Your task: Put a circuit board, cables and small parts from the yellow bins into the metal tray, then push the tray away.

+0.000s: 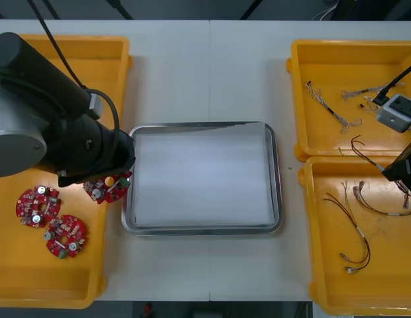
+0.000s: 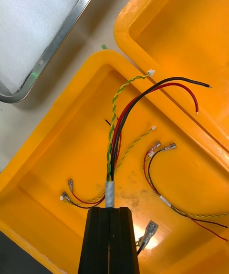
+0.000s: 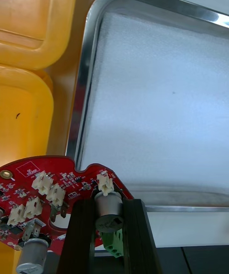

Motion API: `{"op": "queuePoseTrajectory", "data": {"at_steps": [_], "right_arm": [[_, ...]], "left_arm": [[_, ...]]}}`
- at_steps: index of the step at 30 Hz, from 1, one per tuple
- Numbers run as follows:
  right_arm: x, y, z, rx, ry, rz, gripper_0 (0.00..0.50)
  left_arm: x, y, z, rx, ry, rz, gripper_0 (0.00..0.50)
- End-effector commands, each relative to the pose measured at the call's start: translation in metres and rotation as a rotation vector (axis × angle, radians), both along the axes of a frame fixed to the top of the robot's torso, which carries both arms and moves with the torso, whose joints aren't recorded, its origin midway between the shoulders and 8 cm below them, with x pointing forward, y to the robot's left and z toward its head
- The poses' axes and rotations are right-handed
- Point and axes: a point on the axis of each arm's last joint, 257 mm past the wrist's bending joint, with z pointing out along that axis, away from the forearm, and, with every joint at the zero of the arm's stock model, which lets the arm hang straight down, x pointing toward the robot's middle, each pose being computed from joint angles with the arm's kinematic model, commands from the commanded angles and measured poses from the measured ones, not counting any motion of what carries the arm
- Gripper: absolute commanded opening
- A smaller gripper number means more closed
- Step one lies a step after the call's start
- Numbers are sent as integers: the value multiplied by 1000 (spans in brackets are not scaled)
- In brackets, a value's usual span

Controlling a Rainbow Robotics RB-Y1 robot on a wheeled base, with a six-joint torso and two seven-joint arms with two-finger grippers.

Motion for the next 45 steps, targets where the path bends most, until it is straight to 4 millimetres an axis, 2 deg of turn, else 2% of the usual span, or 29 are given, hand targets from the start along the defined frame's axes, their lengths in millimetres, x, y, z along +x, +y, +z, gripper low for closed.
{"op": "queuePoseTrajectory", "data": {"at_steps": [1,8,15,29,37,45], "right_arm": [[3,11,10,12,-29,2,0],[3,11,10,12,-29,2,0],[3,11,10,12,-29,2,0],[3,11,10,12,-29,2,0],[3,11,10,12,-29,2,0],[3,11,10,12,-29,2,0]], "left_arm": [[5,-37,6,15,-46,-65,0],[24,-66,-10,9,-46,-14,0],[37,-78,-34,29,-24,37,0],[29,-81,-68,55,47,62,0],[35,-78,-86,76,48,70,0],[30,-83,-91,62,70,67,0]]}}
